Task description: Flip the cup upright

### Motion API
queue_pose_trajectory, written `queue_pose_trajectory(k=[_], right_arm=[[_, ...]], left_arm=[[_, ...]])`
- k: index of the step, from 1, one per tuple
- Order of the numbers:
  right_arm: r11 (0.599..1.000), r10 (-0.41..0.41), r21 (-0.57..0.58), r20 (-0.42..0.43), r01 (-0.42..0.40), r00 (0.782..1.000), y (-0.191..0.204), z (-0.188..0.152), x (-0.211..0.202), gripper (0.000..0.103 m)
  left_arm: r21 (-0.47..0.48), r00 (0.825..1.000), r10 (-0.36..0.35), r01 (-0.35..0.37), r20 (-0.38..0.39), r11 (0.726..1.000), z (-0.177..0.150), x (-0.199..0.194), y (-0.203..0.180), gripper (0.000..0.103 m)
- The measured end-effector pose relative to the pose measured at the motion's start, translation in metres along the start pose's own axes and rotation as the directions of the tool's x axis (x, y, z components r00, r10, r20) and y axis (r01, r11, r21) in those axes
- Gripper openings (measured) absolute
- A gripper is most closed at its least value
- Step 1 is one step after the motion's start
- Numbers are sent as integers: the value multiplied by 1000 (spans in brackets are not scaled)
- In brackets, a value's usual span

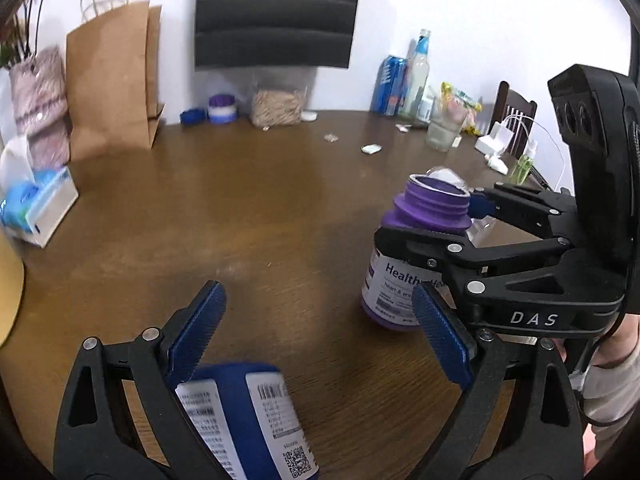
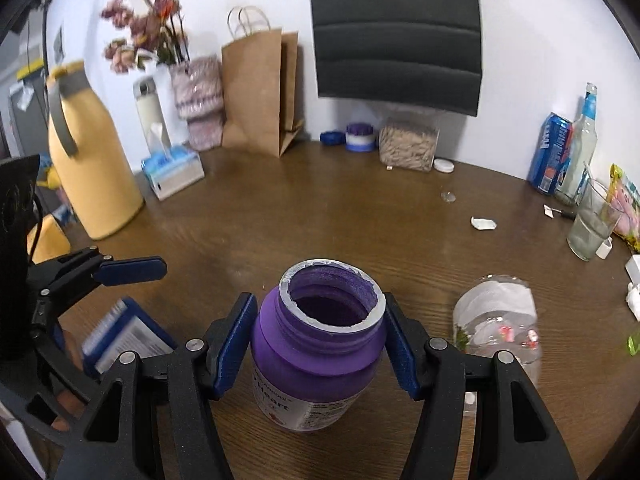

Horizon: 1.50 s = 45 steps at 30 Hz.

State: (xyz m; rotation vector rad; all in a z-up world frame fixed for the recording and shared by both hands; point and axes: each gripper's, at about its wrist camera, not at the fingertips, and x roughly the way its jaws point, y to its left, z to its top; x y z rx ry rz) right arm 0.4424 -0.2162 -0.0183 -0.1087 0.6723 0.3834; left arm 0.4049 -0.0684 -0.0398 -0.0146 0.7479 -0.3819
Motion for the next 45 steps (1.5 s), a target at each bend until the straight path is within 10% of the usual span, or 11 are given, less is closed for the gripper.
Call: queue_pose_trajectory(k=[18, 25, 39, 45], right_arm=[[999, -33, 39, 67, 30, 997, 8, 2, -69, 68], [992, -99, 81, 81, 92, 992, -5, -33, -128, 80], [989, -126, 97, 124, 115, 984, 23, -82, -186, 80], [991, -120, 74, 204, 107, 972, 54, -120, -223, 80]], left_arm=[[-72, 993, 99, -95, 60, 993, -3, -64, 6, 94], [-128, 948, 288, -271, 133, 954, -29, -142, 37, 103], [-208, 921, 330, -288, 206, 935, -87, -224, 41, 103], [-177, 867, 397, -358, 302, 917, -139, -258, 11, 103]])
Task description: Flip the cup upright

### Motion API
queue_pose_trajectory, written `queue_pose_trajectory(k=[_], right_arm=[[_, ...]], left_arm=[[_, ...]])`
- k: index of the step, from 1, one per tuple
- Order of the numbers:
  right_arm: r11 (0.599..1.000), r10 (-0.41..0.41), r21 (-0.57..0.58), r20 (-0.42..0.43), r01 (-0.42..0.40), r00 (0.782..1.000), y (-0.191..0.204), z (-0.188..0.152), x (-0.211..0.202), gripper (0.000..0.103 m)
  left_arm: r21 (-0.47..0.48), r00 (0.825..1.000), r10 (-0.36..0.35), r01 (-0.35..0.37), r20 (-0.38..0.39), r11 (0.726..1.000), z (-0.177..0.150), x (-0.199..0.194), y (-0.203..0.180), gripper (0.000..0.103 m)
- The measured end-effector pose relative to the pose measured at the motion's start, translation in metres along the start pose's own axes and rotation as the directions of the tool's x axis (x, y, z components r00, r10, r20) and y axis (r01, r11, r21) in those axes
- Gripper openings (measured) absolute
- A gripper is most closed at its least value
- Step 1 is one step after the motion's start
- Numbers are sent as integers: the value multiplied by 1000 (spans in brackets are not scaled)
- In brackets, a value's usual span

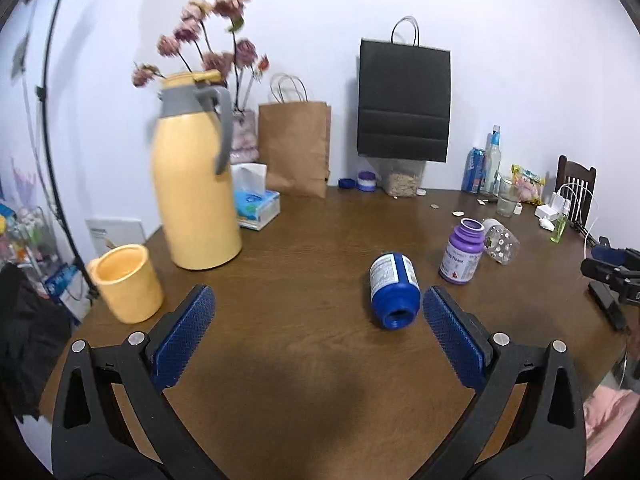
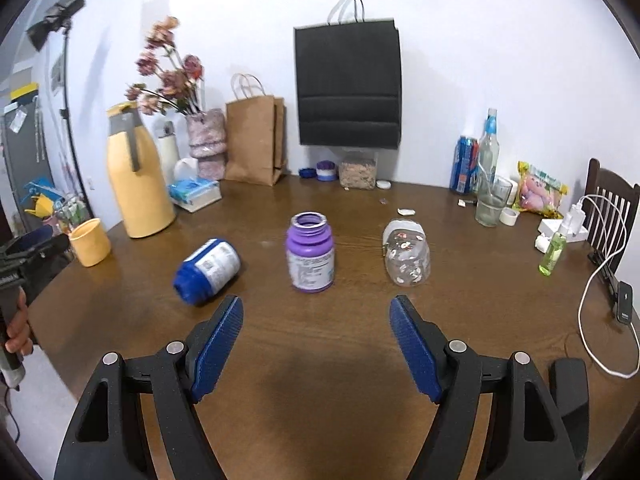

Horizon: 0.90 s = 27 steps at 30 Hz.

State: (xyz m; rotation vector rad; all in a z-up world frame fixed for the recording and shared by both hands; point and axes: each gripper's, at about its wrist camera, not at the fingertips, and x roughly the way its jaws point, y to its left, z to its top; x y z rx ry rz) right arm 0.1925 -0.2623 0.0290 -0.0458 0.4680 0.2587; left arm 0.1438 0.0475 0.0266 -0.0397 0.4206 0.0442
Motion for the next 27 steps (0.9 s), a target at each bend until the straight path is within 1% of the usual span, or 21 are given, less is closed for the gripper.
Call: queue_pose_trajectory(k=[3, 5, 7, 8, 10, 12, 15, 16, 17, 18, 19, 20, 21, 22, 24, 26, 27], right_arm=[[1000, 23, -6, 8, -23, 1000, 13, -20, -20, 80], [999, 36, 6, -14, -36, 999, 19, -34, -27, 80], [999, 42, -15, -39, -43, 998, 28, -50, -36, 80], [999, 30, -26, -40, -31, 999, 32, -59, -42, 80], [999, 26, -33, -47, -27, 999, 42, -71, -53, 80], [998, 43, -37, -56, -45, 997, 54, -82, -66, 80], [998, 51, -27, -33, -52, 998, 71, -98, -86, 80], [998, 56, -42, -24, -57, 998, 78, -105, -92, 80], [996, 55, -75, -21, -56, 998, 86, -114, -95, 80], [992, 56, -111, -21, -58, 998, 92, -121, -97, 80], [987, 57, -147, -27, -60, 998, 98, -127, -95, 80], [983, 40, -175, -44, -47, 998, 103, -132, -91, 80], [983, 16, -182, -62, -27, 998, 105, -135, -86, 80], [984, 8, -174, -83, -23, 997, 105, -139, -81, 80], [990, 21, -138, -124, -38, 992, 102, -144, -74, 80], [994, 43, -97, -104, -53, 994, 98, -147, -76, 80], [996, 42, -76, -92, -49, 995, 97, -147, -76, 80]], left_arm=[[-5, 1000, 22, -22, 17, 1000, -19, -25, -3, 103], [29, 1000, 22, -22, 19, 999, -35, -43, -5, 103], [46, 997, 65, -66, 35, 997, -49, -62, -4, 103], [48, 996, 81, -83, 40, 995, -58, -72, -4, 103], [59, 996, 87, -89, 35, 994, -72, -86, -5, 103], [47, 995, 94, -95, 25, 994, -83, -95, -7, 103], [0, 999, 39, -39, 3, 999, -99, -107, -12, 103], [-5, 1000, 26, -26, 1, 1000, -103, -110, -15, 103], [-3, 1000, 15, -15, 18, 1000, -107, -114, -18, 103], [6, 999, 13, -14, 45, 1000, -109, -117, -20, 103], [21, 997, 34, -36, 74, 999, -112, -118, -22, 103], [35, 995, 61, -64, 84, 997, -114, -118, -24, 103], [36, 995, 66, -69, 78, 997, -114, -117, -24, 103], [19, 997, 52, -53, 62, 998, -113, -115, -22, 103], [-25, 999, 25, -24, 39, 999, -112, -113, -18, 103], [-52, 999, 22, -20, 49, 998, -111, -115, -16, 103], [-48, 998, 27, -24, 50, 999, -112, -115, -17, 103]])
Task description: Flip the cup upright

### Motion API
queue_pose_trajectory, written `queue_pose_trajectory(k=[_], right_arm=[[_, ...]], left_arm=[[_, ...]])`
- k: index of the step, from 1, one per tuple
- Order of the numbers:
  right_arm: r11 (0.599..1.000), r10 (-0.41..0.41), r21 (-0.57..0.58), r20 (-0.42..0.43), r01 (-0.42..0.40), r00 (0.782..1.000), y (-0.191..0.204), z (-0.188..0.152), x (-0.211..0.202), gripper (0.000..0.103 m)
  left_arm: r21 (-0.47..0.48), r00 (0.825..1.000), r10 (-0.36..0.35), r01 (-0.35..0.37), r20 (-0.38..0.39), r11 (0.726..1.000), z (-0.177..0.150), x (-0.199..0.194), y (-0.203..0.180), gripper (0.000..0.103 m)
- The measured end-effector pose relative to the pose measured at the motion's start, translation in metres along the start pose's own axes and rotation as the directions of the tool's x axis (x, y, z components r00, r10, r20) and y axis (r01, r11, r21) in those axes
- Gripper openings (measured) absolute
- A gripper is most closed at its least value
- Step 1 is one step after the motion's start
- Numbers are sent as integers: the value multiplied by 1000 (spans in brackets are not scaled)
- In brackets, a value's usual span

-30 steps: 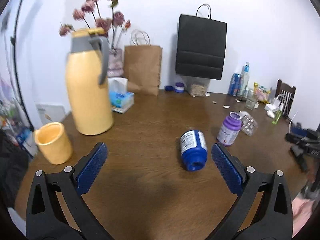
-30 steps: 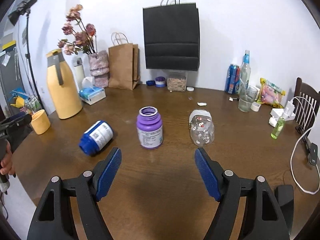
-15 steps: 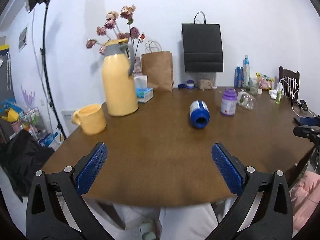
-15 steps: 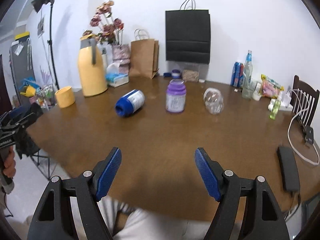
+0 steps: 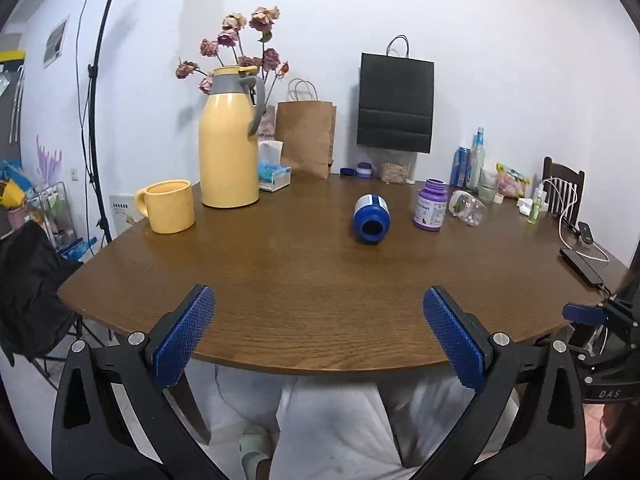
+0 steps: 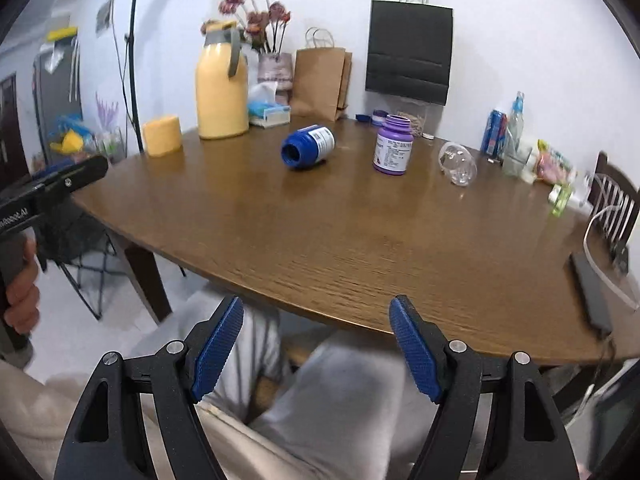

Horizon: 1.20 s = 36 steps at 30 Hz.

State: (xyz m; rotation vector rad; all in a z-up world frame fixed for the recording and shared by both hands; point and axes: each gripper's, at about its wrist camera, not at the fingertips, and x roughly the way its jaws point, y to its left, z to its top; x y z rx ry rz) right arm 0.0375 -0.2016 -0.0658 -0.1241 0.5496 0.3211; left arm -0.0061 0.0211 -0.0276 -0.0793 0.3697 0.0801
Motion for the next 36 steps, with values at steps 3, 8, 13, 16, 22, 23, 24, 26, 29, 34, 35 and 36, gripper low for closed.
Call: queue_pose_trajectory(k=[3, 8, 13, 16, 22, 23, 24, 26, 29, 34, 35, 36], right_arm=[[999, 35, 22, 30, -36, 999, 2, -1, -3, 80], [999, -7, 51, 112, 1, 994, -2, 3, -18, 80], [998, -40, 62, 182, 29, 982, -6, 11, -31, 80], [997, -39, 78, 199, 24, 979, -9, 12, -35, 80], [997, -39, 75, 195, 24, 980, -10, 14, -33, 80], [997, -40, 75, 194, 26, 980, -9, 14, -33, 80], [997, -43, 75, 193, 28, 980, -9, 14, -33, 80], [996, -42, 81, 194, 27, 980, -11, 13, -33, 80], [995, -45, 91, 196, 27, 980, -10, 12, -33, 80], [996, -42, 81, 202, 26, 979, -8, 12, -34, 80], [996, -44, 82, 202, 28, 978, -8, 12, -34, 80], [996, -43, 83, 201, 27, 979, -8, 12, -34, 80]], left_arm=[[26, 1000, 20, -20, 8, 999, 0, -1, -5, 103], [13, 1000, 7, -7, 4, 1000, 0, -8, -7, 103], [21, 1000, -1, 1, 28, 1000, 1, -17, -12, 103], [24, 999, -1, 0, 36, 1000, 2, -19, -14, 103], [27, 999, 6, -6, 33, 1000, 3, -20, -15, 103], [30, 999, 11, -12, 35, 999, 2, -20, -16, 103], [33, 999, 18, -19, 37, 999, 2, -20, -17, 103], [38, 999, 27, -29, 41, 999, 2, -21, -17, 103], [34, 999, 25, -26, 46, 999, 2, -22, -17, 103], [45, 998, 12, -14, 58, 999, 2, -25, -20, 103], [47, 998, 10, -13, 59, 999, 2, -25, -21, 103], [49, 998, 10, -13, 58, 999, 2, -25, -21, 103]])
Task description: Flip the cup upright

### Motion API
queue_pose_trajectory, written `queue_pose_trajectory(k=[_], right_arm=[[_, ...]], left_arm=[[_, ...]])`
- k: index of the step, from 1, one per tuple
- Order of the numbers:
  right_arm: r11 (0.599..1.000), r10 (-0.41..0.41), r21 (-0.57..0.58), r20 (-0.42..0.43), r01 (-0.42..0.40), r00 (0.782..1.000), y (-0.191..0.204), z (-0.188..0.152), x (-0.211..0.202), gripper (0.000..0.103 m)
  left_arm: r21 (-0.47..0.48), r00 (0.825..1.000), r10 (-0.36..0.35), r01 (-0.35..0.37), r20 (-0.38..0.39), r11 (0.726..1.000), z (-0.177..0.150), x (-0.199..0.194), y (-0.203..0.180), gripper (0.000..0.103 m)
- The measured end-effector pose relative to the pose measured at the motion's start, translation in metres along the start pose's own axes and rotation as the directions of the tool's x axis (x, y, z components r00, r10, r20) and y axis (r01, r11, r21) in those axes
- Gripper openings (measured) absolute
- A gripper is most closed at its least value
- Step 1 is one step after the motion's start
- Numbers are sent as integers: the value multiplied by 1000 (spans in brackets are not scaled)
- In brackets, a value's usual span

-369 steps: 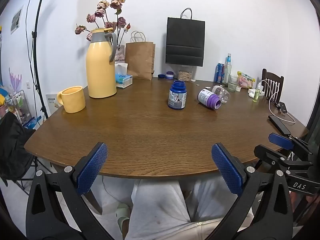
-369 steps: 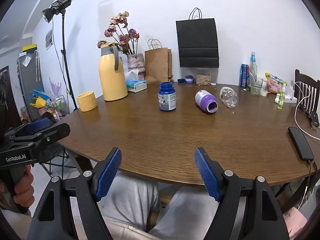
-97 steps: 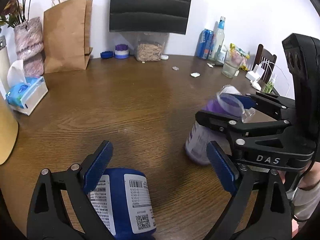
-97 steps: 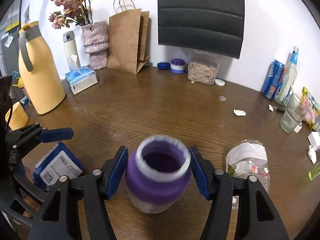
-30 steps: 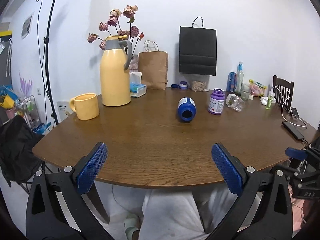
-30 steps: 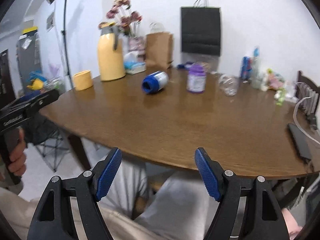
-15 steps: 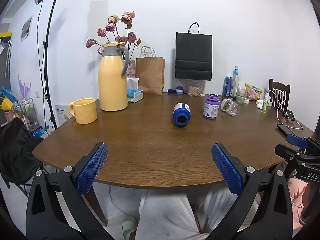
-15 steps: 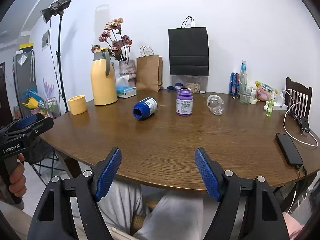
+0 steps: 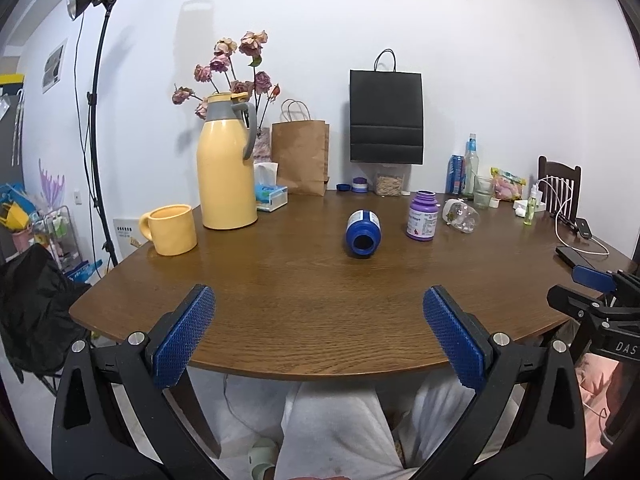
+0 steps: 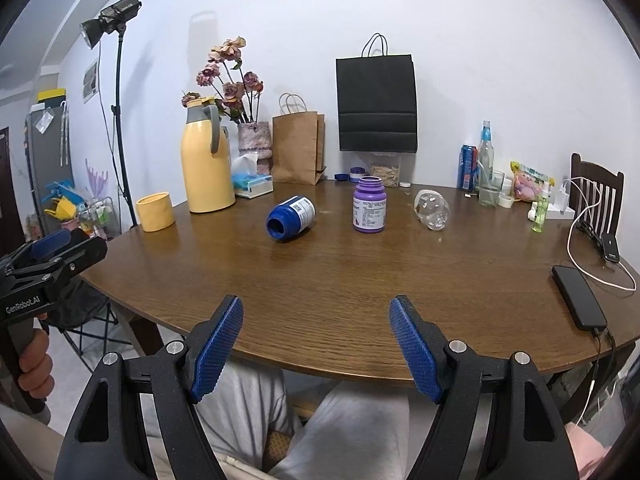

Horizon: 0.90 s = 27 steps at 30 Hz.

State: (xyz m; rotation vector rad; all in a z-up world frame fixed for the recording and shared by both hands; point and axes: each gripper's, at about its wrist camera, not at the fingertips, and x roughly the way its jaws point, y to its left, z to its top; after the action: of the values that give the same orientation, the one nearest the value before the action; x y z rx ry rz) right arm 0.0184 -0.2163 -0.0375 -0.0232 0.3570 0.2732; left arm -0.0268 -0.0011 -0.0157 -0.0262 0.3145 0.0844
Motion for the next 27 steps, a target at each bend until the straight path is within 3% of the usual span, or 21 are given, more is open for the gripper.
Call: queue_pose_trajectory(k=[27], right_arm=[[1000, -6, -6, 4, 6, 1000, -1, 1, 0, 80]], left_arm=[[-11, 1000, -2, 2, -13, 1000, 2, 3, 2, 103]])
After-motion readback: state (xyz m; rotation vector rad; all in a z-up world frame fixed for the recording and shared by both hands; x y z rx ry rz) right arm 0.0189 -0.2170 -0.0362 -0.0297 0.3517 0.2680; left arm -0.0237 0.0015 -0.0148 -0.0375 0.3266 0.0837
